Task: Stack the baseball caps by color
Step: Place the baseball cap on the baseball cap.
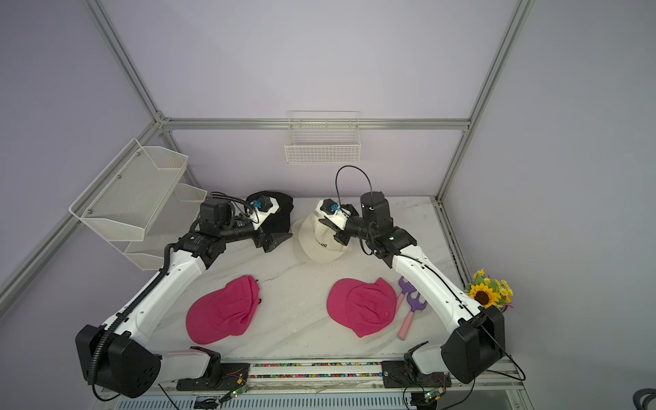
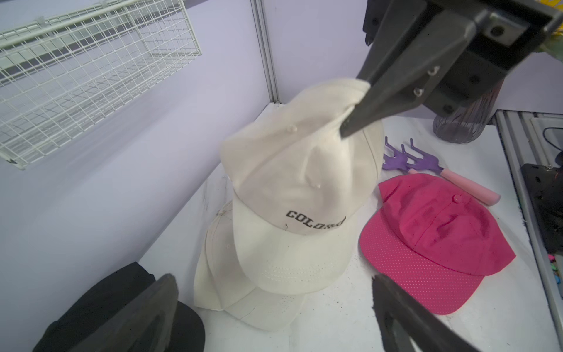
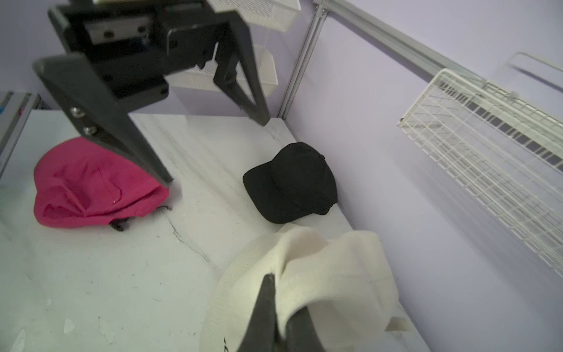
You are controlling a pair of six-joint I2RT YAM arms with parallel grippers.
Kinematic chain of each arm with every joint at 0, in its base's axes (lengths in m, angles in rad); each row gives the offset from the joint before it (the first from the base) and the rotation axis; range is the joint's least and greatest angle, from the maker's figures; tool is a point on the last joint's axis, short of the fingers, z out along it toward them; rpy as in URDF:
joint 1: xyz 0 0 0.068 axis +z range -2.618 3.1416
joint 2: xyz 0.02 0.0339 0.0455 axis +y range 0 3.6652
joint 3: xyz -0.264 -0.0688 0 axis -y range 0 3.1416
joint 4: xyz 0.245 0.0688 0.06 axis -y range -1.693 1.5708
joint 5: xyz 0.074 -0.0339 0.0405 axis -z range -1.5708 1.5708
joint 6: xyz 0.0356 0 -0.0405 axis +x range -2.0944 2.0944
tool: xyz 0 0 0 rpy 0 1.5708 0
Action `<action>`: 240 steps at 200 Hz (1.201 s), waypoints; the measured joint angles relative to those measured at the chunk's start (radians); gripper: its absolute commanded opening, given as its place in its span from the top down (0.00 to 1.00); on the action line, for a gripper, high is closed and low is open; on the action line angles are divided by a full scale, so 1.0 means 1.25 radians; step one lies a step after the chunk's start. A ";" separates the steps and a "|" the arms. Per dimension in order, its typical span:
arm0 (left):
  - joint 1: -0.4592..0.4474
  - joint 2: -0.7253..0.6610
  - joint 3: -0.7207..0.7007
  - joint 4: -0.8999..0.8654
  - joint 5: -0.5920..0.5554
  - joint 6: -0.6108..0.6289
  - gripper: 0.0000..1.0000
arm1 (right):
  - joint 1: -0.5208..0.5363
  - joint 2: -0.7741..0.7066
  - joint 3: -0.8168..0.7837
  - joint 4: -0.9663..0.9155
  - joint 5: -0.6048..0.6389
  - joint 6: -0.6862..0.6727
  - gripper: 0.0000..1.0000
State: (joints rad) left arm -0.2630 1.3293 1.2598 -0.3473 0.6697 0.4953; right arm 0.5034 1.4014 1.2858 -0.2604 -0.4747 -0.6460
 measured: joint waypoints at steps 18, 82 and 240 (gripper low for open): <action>0.000 0.001 0.016 -0.023 -0.002 0.055 0.00 | 0.038 -0.002 -0.007 -0.018 0.054 -0.073 1.00; 0.000 0.003 0.030 -0.094 -0.040 0.232 0.00 | 0.193 -0.072 -0.062 0.034 0.308 -0.343 1.00; -0.056 0.024 -0.083 -0.022 -0.030 0.095 0.03 | 0.290 -0.276 -0.328 0.190 0.482 -0.622 1.00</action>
State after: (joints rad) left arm -0.3328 1.3594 1.1557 -0.3752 0.6319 0.6136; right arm 0.8661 1.0561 0.8761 -0.0235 0.1284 -1.4231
